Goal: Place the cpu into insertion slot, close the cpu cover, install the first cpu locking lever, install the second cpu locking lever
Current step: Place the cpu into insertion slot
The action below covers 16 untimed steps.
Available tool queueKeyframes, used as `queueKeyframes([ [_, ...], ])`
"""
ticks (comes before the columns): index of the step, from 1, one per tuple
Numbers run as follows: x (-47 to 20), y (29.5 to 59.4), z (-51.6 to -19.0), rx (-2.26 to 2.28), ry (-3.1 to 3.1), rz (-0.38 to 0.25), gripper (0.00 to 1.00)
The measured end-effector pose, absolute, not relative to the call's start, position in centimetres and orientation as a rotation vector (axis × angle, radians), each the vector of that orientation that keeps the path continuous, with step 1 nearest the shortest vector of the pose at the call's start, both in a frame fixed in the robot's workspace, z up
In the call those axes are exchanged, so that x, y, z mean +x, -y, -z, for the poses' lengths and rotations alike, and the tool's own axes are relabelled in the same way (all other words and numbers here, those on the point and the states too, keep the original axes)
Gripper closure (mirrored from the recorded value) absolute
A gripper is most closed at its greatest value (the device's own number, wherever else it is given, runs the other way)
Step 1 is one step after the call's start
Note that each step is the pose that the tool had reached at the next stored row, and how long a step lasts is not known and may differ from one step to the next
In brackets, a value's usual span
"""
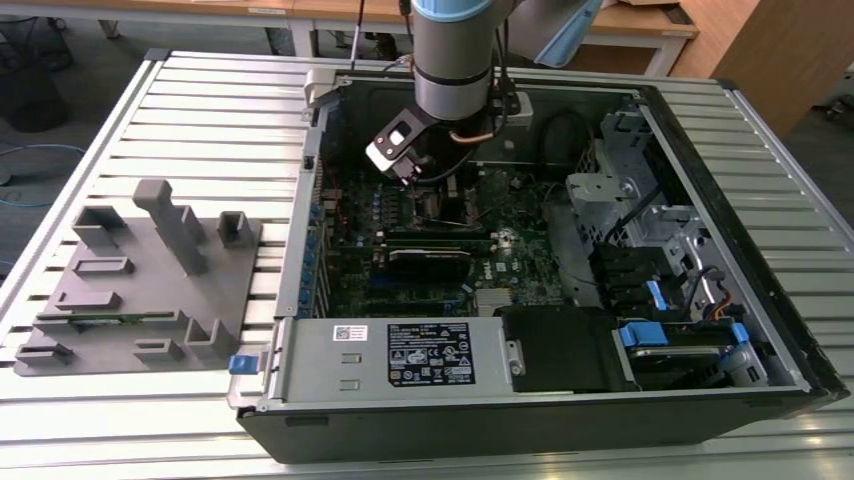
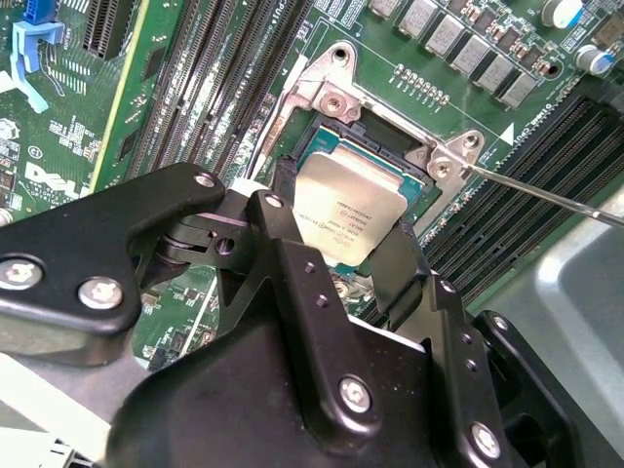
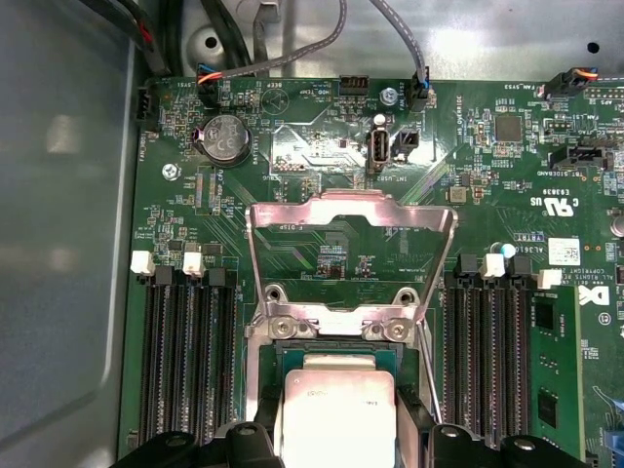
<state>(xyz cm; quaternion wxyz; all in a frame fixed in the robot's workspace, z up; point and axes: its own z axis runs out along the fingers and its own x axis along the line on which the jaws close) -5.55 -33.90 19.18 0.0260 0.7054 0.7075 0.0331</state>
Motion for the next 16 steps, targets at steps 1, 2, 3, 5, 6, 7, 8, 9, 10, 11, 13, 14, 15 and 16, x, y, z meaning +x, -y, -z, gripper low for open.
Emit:
queueKeyframes([
  [1, -5.55, 33.90, -19.18, 2.180, -2.187, -0.102, 0.46],
  [2, -5.55, 33.90, -19.16, 2.180, -2.187, -0.102, 0.46],
  [3, -5.55, 33.90, -19.14, 2.180, -2.187, -0.102, 0.46],
  [5, -5.55, 33.91, -19.11, 2.180, -2.187, -0.102, 0.46],
  [6, -5.55, 33.90, -19.10, 2.180, -2.187, -0.102, 0.46],
  [7, -5.55, 33.90, -19.10, 2.180, -2.187, -0.102, 0.46],
  [8, -5.55, 33.90, -19.09, 2.180, -2.187, -0.102, 0.46],
  [9, -5.55, 33.90, -19.09, 2.180, -2.187, -0.102, 0.46],
  [10, -5.55, 33.90, -19.09, 2.180, -2.187, -0.102, 0.46],
  [11, -5.55, 33.90, -19.08, 2.180, -2.187, -0.102, 0.46],
  [13, -5.55, 33.90, -19.08, 2.180, -2.187, -0.102, 0.46],
  [14, -5.55, 33.90, -19.08, 2.180, -2.187, -0.102, 0.46],
  [15, -5.55, 33.90, -19.08, 2.180, -2.187, -0.102, 0.46],
  [16, -5.55, 33.90, -19.08, 2.180, -2.187, -0.102, 0.46],
])
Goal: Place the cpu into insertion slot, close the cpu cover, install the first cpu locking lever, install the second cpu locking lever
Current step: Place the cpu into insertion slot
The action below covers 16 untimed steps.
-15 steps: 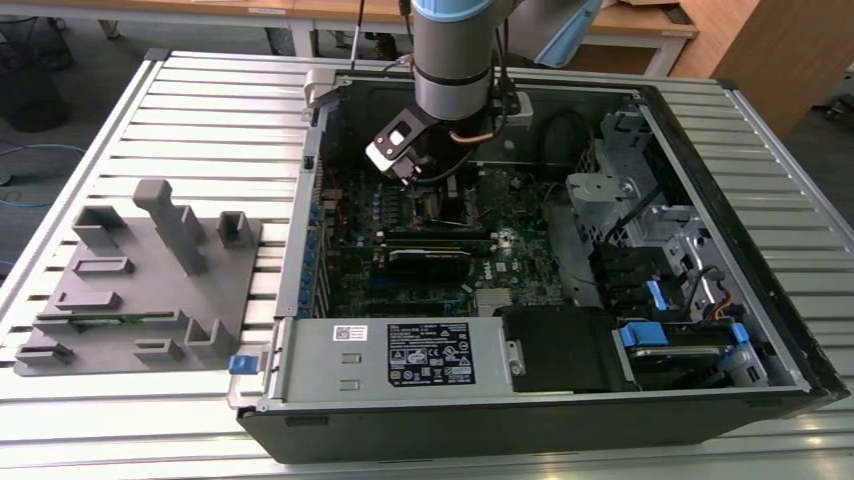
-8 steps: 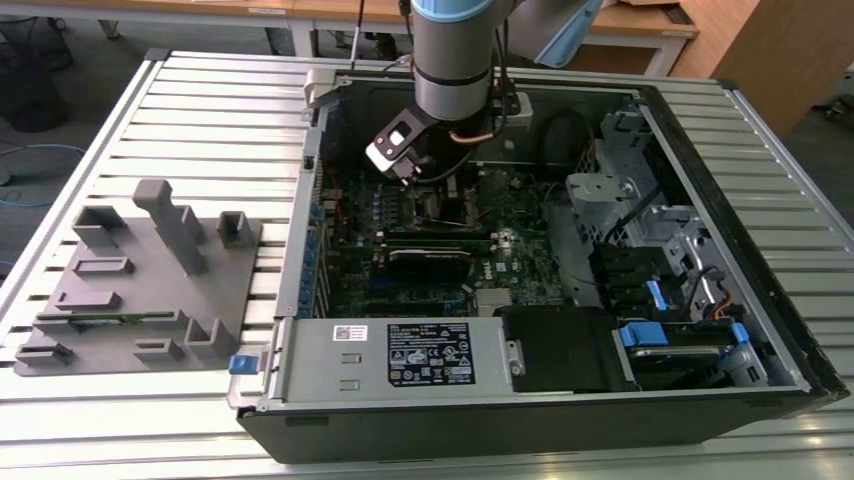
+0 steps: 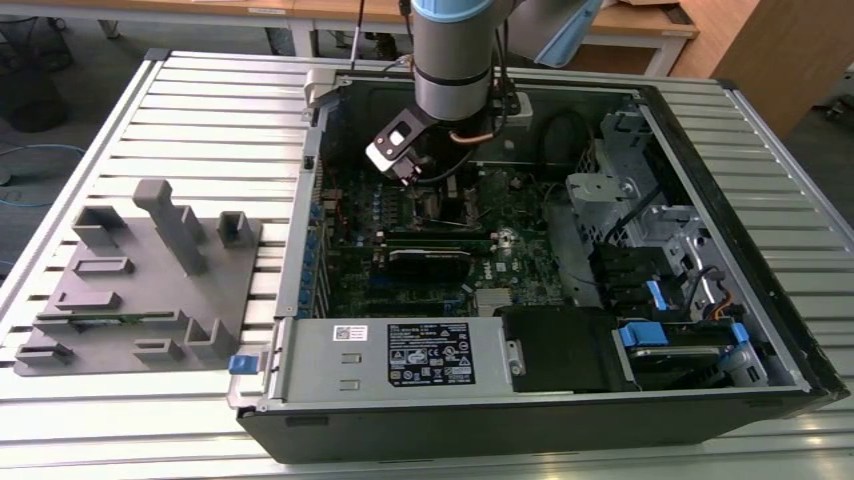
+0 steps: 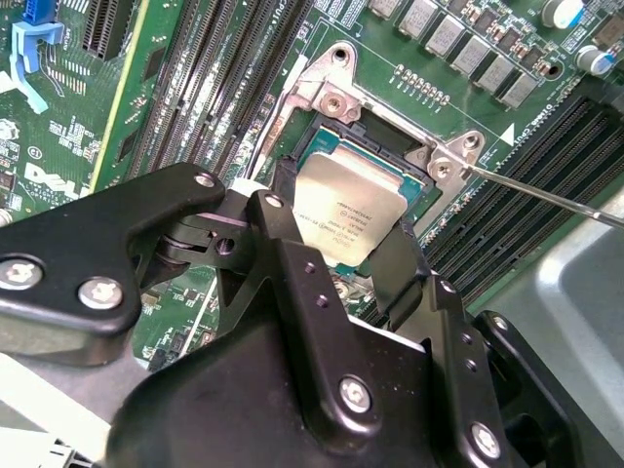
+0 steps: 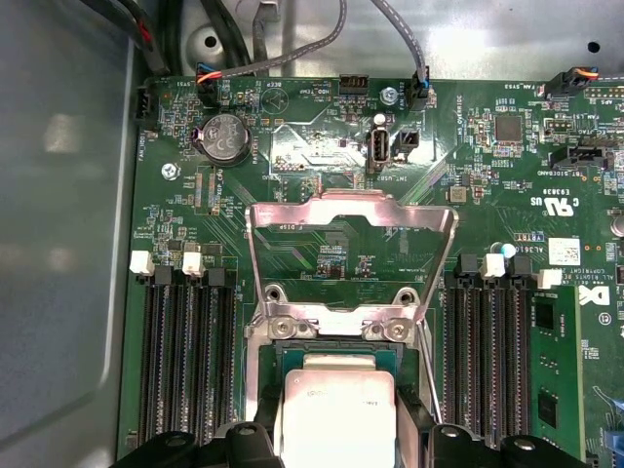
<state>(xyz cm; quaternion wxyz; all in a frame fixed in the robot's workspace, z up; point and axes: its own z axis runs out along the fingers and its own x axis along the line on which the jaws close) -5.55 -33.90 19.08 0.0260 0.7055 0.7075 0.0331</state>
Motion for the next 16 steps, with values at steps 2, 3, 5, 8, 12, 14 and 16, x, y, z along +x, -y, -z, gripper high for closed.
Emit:
queueKeyframes([
  [2, -5.55, 33.90, -19.08, 2.180, -2.187, -0.102, 0.46],
  [3, -5.55, 33.90, -19.08, 2.180, -2.187, -0.102, 0.46],
  [5, -5.53, 33.87, -19.02, 2.181, -2.187, -0.105, 0.45],
  [8, -5.55, 33.90, -19.06, 2.180, -2.187, -0.103, 0.33],
  [12, -5.55, 33.90, -19.06, 2.180, -2.187, -0.102, 0.33],
  [14, -5.55, 33.90, -19.08, 2.180, -2.187, -0.102, 0.33],
  [16, -5.55, 33.90, -19.19, 2.180, -2.187, -0.102, 0.33],
])
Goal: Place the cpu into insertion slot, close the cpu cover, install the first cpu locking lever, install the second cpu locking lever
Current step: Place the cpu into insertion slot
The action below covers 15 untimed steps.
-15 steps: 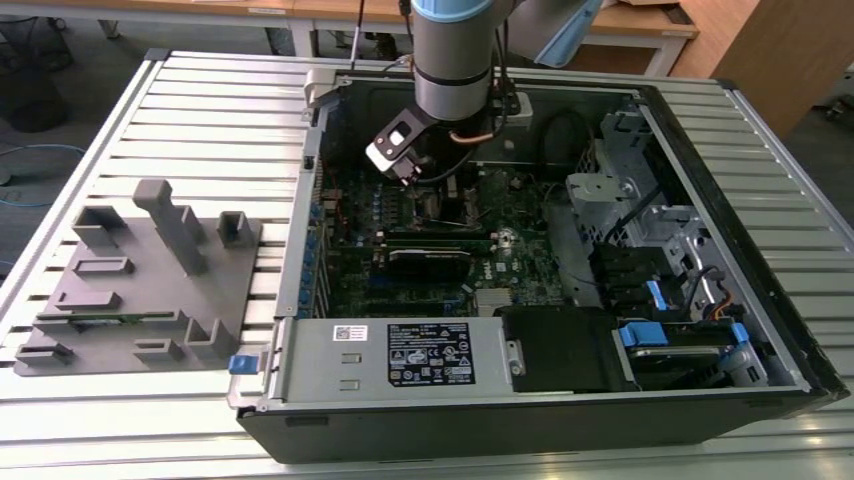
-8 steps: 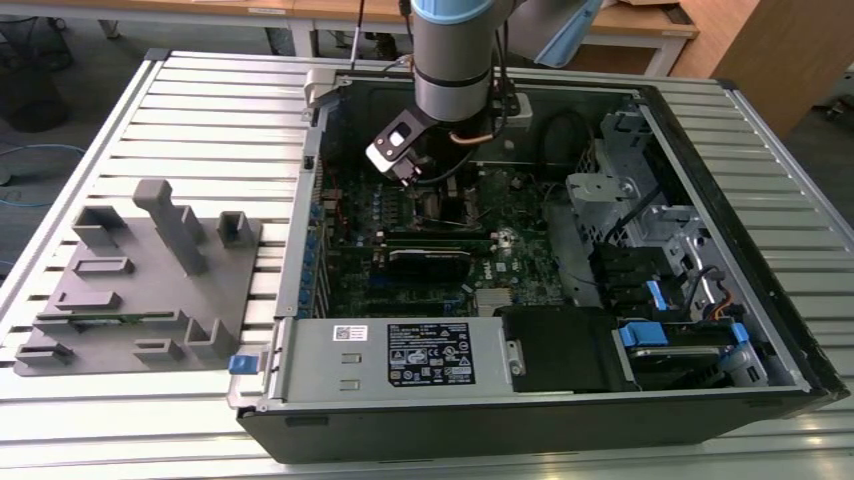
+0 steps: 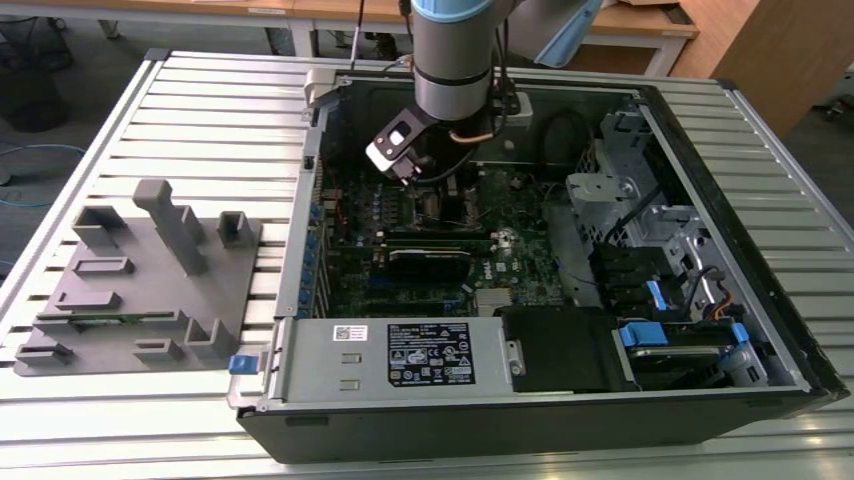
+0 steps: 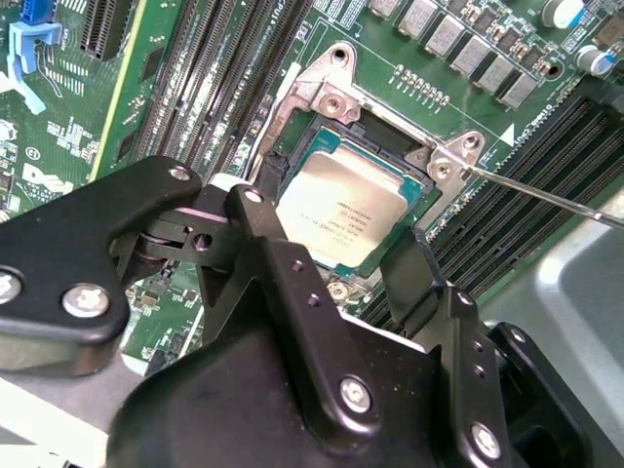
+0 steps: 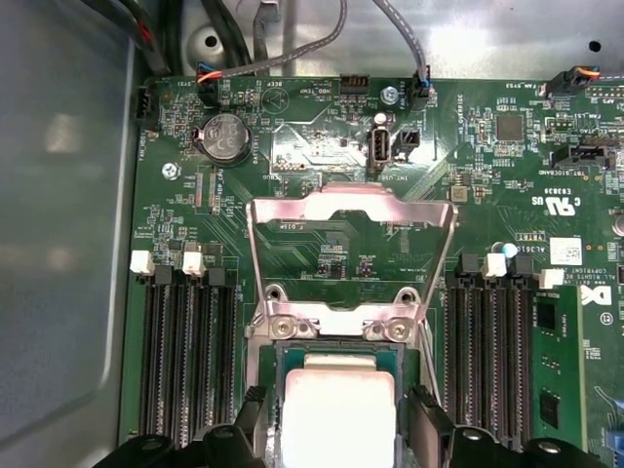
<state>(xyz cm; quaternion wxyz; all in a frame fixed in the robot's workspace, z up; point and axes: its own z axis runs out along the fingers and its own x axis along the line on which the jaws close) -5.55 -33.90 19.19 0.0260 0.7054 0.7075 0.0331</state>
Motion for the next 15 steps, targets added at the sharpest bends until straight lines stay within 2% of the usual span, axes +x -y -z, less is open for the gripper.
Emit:
queueKeyframes([
  [15, -5.5, 33.9, -20.4, 2.182, -2.188, -0.106, 0.33],
])
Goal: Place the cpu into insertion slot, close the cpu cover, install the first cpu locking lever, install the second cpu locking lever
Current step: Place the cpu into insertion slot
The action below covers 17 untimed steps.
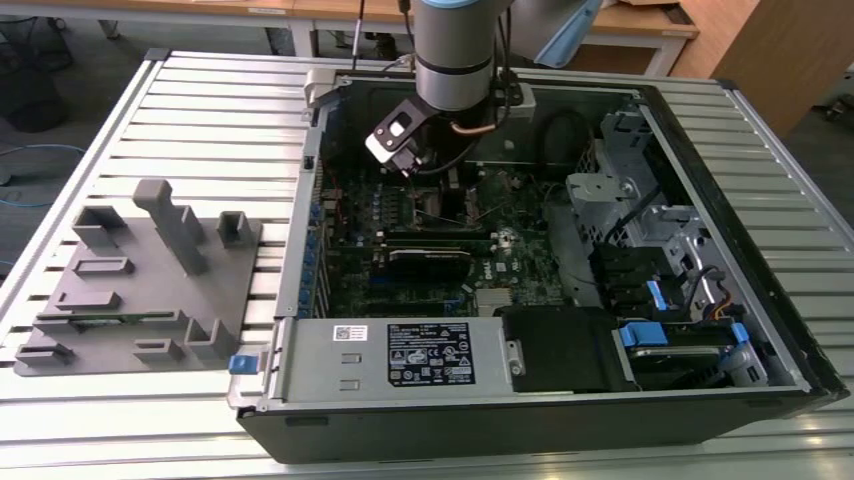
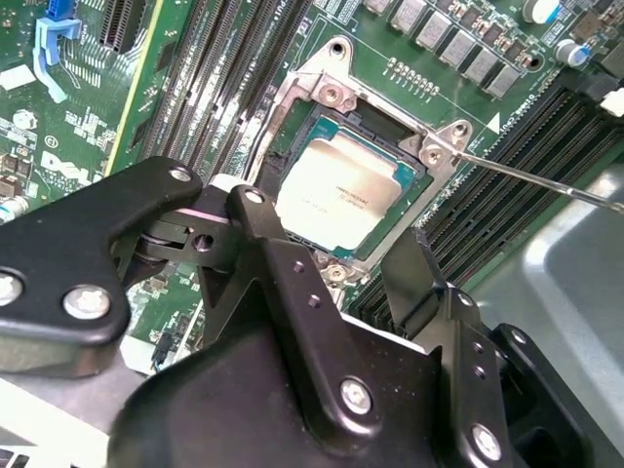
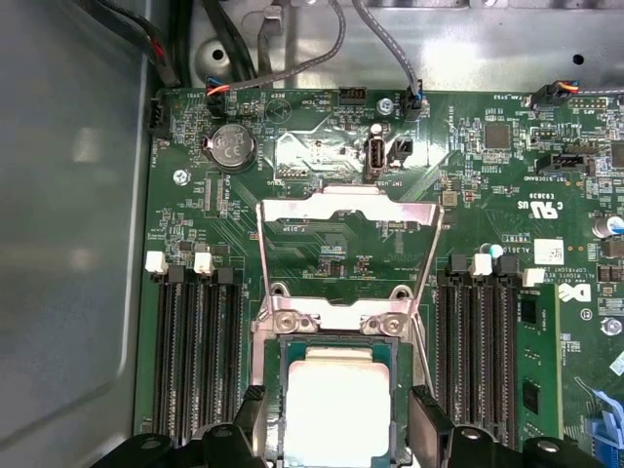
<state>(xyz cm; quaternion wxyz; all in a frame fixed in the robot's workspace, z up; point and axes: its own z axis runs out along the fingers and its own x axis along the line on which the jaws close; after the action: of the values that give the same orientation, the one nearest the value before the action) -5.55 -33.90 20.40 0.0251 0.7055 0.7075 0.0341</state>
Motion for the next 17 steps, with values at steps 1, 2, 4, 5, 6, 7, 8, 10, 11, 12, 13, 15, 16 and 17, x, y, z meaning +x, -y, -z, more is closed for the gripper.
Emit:
queueKeyframes([
  [1, -5.55, 33.90, -20.40, 2.182, -2.188, -0.106, 0.33],
  [2, -5.55, 33.90, -20.40, 2.182, -2.188, -0.106, 0.33],
  [4, -5.55, 33.90, -20.41, 2.182, -2.188, -0.105, 0.33],
  [5, -5.55, 33.90, -20.41, 2.182, -2.188, -0.105, 0.33],
  [6, -5.55, 33.90, -20.41, 2.182, -2.188, -0.105, 0.33],
  [7, -5.55, 33.90, -20.41, 2.182, -2.188, -0.105, 0.34],
  [8, -5.55, 33.90, -20.41, 2.182, -2.188, -0.105, 0.40],
  [10, -5.55, 33.90, -20.41, 2.182, -2.188, -0.106, 0.47],
  [11, -5.55, 33.90, -20.40, 2.182, -2.188, -0.106, 0.53],
  [12, -5.55, 33.90, -20.41, 2.182, -2.188, -0.106, 0.53],
  [13, -5.55, 33.90, -20.40, 2.182, -2.188, -0.106, 0.58],
  [15, -5.55, 33.90, -20.40, 2.182, -2.188, -0.106, 0.64],
  [16, -5.55, 33.90, -20.41, 2.182, -2.188, -0.106, 0.70],
  [17, -5.55, 33.90, -20.41, 2.182, -2.188, -0.106, 0.76],
])
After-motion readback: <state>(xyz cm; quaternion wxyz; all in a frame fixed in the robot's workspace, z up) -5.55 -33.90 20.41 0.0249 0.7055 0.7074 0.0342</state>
